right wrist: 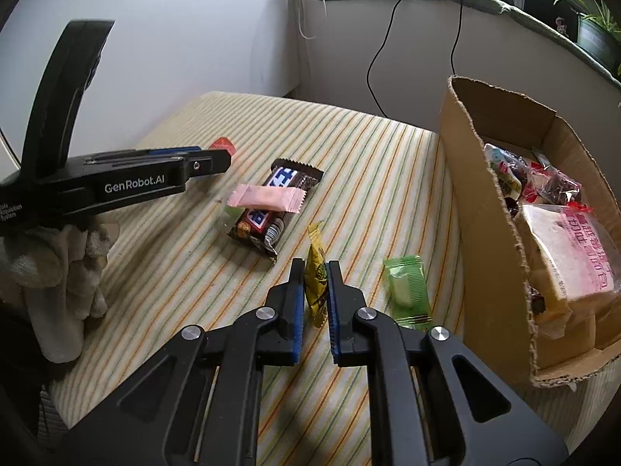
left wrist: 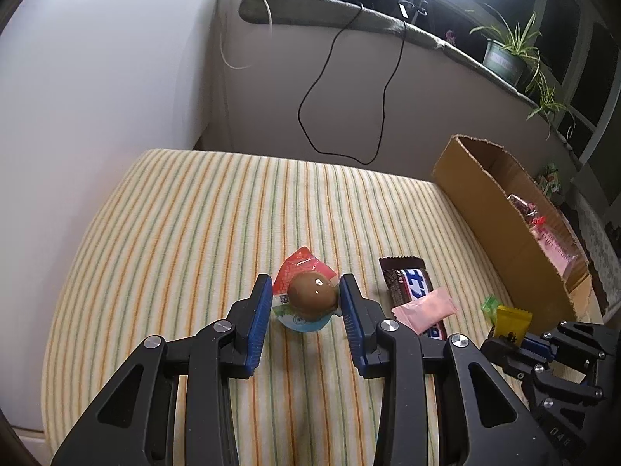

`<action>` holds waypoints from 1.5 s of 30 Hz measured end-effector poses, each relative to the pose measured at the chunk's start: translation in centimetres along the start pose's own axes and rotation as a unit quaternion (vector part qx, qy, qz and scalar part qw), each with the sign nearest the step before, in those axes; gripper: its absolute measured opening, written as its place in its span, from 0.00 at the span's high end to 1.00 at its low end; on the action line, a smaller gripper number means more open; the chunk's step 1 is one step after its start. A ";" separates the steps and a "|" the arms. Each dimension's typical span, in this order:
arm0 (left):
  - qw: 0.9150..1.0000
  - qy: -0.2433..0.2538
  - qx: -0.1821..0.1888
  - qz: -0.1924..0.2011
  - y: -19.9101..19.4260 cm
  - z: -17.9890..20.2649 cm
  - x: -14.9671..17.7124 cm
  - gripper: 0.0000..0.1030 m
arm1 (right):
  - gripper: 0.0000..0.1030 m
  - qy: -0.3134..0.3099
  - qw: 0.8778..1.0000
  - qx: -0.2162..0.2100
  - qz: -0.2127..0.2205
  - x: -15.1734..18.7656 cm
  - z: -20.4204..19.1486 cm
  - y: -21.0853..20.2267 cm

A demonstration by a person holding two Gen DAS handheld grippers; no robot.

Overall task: Organize snacks
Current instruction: 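Grasp the chocolate egg with the left gripper while the right gripper grasps the yellow candy packet, then carry the chocolate egg with the left gripper over the box while the right gripper carries the yellow packet there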

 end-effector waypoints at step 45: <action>0.986 0.106 0.130 -0.016 -1.7 22.5 4.3 0.67 | 0.90 0.116 0.989 0.042 0.080 5.9 16.6 -12.1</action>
Point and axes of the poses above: each gripper's, at about its wrist camera, not at the fingertips, and y roughly the way its jaws point, z to its right, x to its underside, the point moved 6 cm from there along y, roughly the way its jaws point, and after that the axes turned 14 degrees about -y, right-handed, at the moved point
